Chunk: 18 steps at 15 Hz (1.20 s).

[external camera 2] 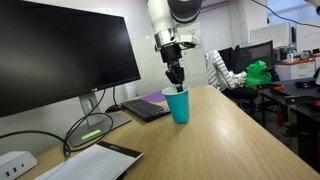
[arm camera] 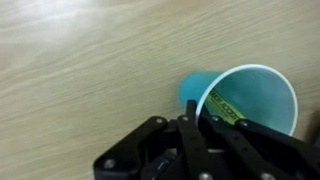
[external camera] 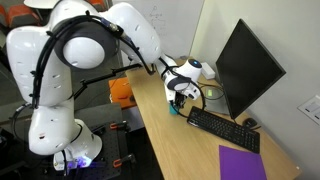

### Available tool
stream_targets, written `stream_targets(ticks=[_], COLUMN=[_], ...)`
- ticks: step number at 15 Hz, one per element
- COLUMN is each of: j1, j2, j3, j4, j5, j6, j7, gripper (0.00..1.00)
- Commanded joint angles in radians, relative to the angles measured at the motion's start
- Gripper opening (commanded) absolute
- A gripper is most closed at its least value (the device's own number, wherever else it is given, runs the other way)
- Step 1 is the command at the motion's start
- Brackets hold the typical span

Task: Move the blue cup to the front left side of the desk

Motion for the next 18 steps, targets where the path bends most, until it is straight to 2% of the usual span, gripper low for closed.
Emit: stream_targets(ticks=[1, 9, 16, 17, 18], j1=[0.027, 0.058, 0.092, 0.094, 0.093], j2=[-0.039, -0.058, -0.080, -0.084, -0.095], j3=[0.053, 0.187, 0.215, 0.218, 0.227], j4=[-0.046, -0.107, -0.187, -0.195, -0.205], j5=[0.049, 0.219, 0.230, 0.232, 0.240], j6=[0.008, 0.015, 0.066, 0.073, 0.075], j7=[-0.077, -0.270, -0.329, -0.338, -0.368], gripper=[0.01, 0.01, 0.01, 0.30, 0.32])
